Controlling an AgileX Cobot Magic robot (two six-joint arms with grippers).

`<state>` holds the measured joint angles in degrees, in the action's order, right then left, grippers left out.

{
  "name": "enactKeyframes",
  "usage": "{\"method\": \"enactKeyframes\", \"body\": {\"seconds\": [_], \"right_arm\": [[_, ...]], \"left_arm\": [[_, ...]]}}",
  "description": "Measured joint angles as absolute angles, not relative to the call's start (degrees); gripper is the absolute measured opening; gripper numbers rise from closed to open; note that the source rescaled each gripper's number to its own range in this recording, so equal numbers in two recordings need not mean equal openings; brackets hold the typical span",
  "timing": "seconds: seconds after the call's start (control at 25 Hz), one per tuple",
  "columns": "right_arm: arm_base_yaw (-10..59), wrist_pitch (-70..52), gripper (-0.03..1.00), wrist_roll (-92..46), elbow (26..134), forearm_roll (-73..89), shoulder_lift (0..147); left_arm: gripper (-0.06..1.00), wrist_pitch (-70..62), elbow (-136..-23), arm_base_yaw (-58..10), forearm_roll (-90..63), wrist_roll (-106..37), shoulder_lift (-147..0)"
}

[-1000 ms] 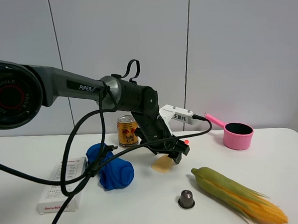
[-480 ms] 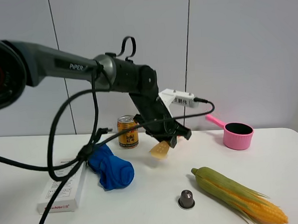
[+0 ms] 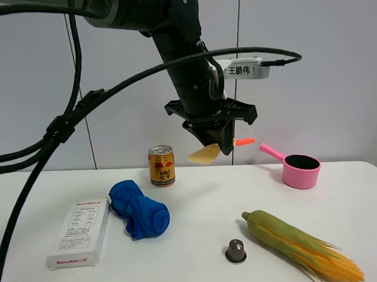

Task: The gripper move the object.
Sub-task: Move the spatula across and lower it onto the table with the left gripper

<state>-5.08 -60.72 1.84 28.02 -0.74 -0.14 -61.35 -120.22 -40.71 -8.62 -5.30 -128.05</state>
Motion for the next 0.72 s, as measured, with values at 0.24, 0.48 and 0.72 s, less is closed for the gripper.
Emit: {"method": "enactKeyframes", "body": {"seconds": [0.24, 0.48, 0.72], "right_arm": [[-5.1, -60.7, 1.0, 1.8, 28.0, -0.7, -0.1], [-5.1, -60.7, 1.0, 1.8, 28.0, -0.7, -0.1], [-5.1, -60.7, 1.0, 1.8, 28.0, -0.7, -0.1]], "left_arm": [[0.0, -65.7, -120.2, -43.4, -13.2, -5.2, -126.5], [0.0, -63.9, -120.2, -48.2, -13.6, -5.2, -124.1], [0.0, -59.3, -120.2, -51.2, -9.5, -6.0, -122.0]]}}
